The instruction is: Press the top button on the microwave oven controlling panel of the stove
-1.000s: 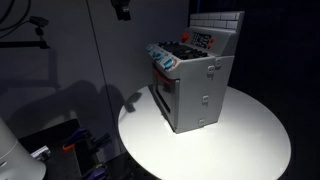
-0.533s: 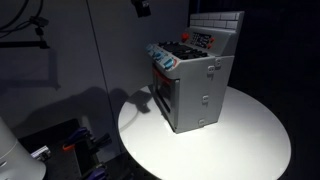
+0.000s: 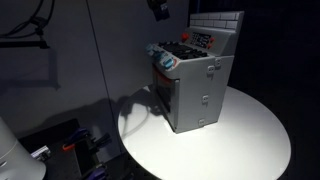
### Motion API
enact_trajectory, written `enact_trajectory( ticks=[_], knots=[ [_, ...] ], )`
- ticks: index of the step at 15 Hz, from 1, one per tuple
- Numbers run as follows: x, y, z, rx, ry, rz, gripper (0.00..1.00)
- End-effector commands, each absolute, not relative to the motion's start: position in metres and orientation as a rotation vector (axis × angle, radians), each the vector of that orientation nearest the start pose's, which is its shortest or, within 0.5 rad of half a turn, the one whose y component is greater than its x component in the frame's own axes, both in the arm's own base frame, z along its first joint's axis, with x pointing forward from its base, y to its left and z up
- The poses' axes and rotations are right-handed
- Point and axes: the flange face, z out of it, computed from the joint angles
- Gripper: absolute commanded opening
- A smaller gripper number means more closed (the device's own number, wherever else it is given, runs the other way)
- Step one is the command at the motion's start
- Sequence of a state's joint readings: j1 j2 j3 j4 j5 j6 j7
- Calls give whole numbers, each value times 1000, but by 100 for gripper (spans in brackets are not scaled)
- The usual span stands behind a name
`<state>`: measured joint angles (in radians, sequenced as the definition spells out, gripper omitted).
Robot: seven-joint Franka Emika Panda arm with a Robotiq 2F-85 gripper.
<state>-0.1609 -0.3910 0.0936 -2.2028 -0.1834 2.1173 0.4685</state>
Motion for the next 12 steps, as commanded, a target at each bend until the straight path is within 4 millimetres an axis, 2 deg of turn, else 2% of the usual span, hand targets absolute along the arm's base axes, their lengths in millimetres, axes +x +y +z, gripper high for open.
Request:
enact_trajectory(
  ticks=[1,6,12],
  knots=[
    [465,-35,569,-3148,751,-550,100],
    [465,-36,571,-3145,754,-556,100],
    [483,-41,568,-3120,841,-642,100]
  ],
)
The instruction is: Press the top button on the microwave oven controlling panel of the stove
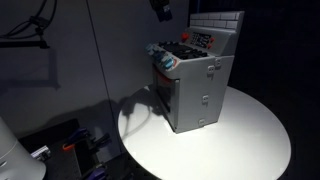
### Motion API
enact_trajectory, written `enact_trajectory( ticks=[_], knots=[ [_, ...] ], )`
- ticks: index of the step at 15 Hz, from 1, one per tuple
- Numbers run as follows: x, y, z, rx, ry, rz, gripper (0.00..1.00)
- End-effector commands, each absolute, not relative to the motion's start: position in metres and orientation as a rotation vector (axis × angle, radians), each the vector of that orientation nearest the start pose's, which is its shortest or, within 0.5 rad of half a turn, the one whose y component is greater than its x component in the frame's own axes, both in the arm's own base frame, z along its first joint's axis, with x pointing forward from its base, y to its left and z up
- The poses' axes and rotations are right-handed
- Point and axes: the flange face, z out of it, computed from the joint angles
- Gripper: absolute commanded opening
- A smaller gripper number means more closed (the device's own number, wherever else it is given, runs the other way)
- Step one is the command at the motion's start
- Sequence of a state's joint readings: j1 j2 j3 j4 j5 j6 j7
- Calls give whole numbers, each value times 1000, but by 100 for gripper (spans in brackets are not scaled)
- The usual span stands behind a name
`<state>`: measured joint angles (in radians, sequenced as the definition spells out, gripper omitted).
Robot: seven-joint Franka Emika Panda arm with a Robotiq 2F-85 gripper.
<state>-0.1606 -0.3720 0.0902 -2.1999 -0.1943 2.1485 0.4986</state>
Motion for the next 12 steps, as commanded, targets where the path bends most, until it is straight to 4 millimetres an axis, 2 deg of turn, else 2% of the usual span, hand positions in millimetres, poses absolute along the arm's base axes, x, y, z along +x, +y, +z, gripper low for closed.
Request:
enact_trajectory(
  ticks=[1,7,12],
  knots=[
    [488,-42,567,-3108,855,-673,100],
    [514,-53,554,-3083,950,-772,100],
    [534,-69,540,-3086,1038,-723,100]
  ],
)
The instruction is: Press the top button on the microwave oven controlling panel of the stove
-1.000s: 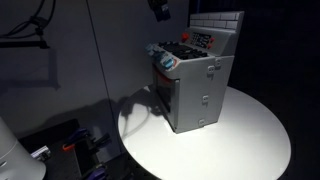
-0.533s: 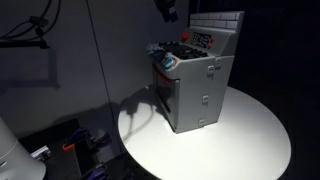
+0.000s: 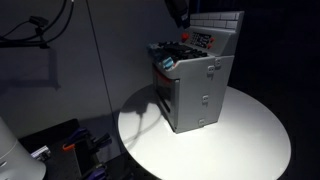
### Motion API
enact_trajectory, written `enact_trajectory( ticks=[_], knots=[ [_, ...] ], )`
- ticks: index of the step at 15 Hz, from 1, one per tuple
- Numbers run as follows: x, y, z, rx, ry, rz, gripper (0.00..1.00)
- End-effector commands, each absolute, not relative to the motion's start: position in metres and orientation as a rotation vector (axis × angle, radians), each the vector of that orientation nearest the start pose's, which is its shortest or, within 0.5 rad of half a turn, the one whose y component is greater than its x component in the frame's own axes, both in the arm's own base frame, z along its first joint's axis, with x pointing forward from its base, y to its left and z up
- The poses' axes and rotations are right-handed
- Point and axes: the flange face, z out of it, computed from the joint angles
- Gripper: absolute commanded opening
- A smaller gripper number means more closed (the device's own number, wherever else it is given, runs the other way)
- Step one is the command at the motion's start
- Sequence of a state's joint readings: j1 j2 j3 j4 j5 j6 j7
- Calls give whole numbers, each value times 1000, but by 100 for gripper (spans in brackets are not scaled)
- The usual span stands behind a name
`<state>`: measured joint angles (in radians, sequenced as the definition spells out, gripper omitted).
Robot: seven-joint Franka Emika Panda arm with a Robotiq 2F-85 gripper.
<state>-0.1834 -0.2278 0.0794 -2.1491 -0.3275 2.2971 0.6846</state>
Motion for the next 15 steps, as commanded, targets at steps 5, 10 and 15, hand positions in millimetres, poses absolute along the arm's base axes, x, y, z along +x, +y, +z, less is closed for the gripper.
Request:
enact_trajectory(
  ticks=[5,10,15],
  knots=[
    [555,-85,531,-3064,1055,-689,100],
    [577,-92,526,-3044,1060,-698,100],
    [597,-92,520,-3045,1058,-719,100]
  ],
)
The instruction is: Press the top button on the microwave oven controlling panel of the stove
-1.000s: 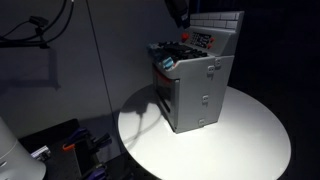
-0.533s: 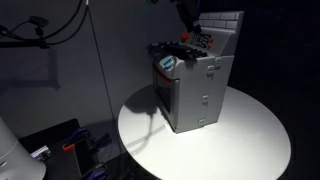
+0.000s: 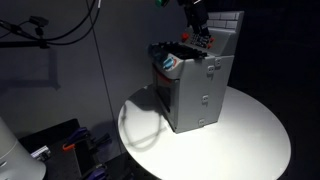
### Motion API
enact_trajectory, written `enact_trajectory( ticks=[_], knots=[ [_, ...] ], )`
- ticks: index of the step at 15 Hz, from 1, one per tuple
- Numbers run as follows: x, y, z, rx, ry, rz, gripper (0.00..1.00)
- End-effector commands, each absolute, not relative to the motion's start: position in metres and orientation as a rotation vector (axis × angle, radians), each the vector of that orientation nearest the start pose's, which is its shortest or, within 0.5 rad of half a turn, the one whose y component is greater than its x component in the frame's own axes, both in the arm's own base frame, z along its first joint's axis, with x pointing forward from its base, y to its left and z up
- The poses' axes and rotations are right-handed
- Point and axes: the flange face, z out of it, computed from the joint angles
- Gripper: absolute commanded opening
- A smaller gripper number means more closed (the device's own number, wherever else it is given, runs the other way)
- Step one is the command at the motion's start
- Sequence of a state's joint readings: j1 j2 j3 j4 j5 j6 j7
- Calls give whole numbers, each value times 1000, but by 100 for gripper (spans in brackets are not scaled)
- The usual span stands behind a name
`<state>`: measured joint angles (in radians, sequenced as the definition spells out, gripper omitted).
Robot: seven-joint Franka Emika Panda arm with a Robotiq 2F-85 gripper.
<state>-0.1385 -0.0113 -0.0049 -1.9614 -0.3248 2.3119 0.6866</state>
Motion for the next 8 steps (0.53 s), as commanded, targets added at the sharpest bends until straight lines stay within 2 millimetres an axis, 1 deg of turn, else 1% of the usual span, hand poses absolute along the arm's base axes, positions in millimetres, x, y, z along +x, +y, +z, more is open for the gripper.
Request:
enact_trajectory(
  ticks=[1,8],
  knots=[
    [601,-92,519,-3044,1056,-721,100],
    [625,-91,512,-3039,1057,-727,100]
  ],
)
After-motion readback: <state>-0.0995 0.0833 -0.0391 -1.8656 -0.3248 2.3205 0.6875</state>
